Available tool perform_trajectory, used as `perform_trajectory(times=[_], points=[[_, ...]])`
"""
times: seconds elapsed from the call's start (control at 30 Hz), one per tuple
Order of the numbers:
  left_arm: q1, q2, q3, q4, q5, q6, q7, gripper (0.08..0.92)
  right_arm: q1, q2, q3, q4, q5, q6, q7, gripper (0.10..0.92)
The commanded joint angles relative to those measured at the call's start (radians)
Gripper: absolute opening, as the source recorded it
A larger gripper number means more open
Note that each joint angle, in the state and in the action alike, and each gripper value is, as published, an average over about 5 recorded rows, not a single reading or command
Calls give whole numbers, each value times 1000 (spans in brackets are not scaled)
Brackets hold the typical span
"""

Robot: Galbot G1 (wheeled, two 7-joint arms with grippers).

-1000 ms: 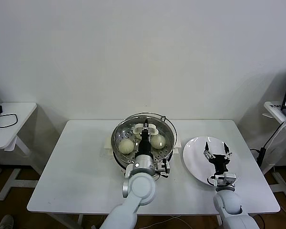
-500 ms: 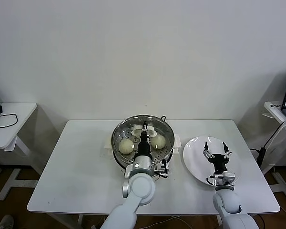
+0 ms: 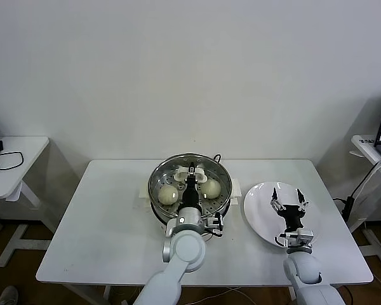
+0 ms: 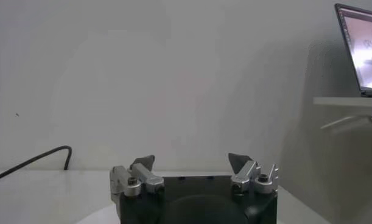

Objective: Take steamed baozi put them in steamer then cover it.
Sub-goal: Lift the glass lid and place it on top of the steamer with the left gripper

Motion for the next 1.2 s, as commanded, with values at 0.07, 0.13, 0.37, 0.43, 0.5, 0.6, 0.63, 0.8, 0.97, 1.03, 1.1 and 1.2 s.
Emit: perform_trajectory(times=[0.07, 0.13, 0.37, 0.43, 0.5, 0.6, 0.63, 0.8, 0.97, 1.03, 1.1, 1.2], points=[[3, -2, -1, -5, 3, 3, 22, 188, 3, 1, 3, 0, -2, 3, 0, 823], [3, -2, -3, -1, 3, 2, 21, 188, 3, 1, 3, 2, -2, 4, -1, 823], [3, -2, -9, 4, 3, -1, 23, 188, 3, 2, 2, 1, -3, 7, -2, 823], [5, -3, -12, 5, 3, -4, 22, 188, 4, 4, 1, 2, -3, 7, -3, 823], [7, -4, -14, 6, 3, -7, 22, 188, 4, 5, 0, 2, -4, 8, -3, 823], [8, -4, -16, 4, 3, -10, 22, 188, 5, 7, -1, 1, -6, 8, -3, 823], [8, -4, -17, 3, 3, -11, 22, 188, 4, 7, -1, 1, -6, 8, -3, 823], [16, -5, -17, -12, 1, -11, 21, 189, 3, 8, -1, 2, -8, 9, -2, 823], [24, -4, -14, -28, -1, -9, 23, 273, 2, 7, -1, 5, -8, 8, -1, 823], [29, -2, -13, -42, -2, -9, 23, 334, 1, 6, -1, 7, -9, 8, -1, 823], [37, 2, -9, -64, -7, -8, 27, 386, 0, 6, -1, 7, -10, 9, -1, 823], [53, 13, -1, -107, -21, -5, 33, 472, 1, 5, -2, 8, -10, 8, 0, 823]])
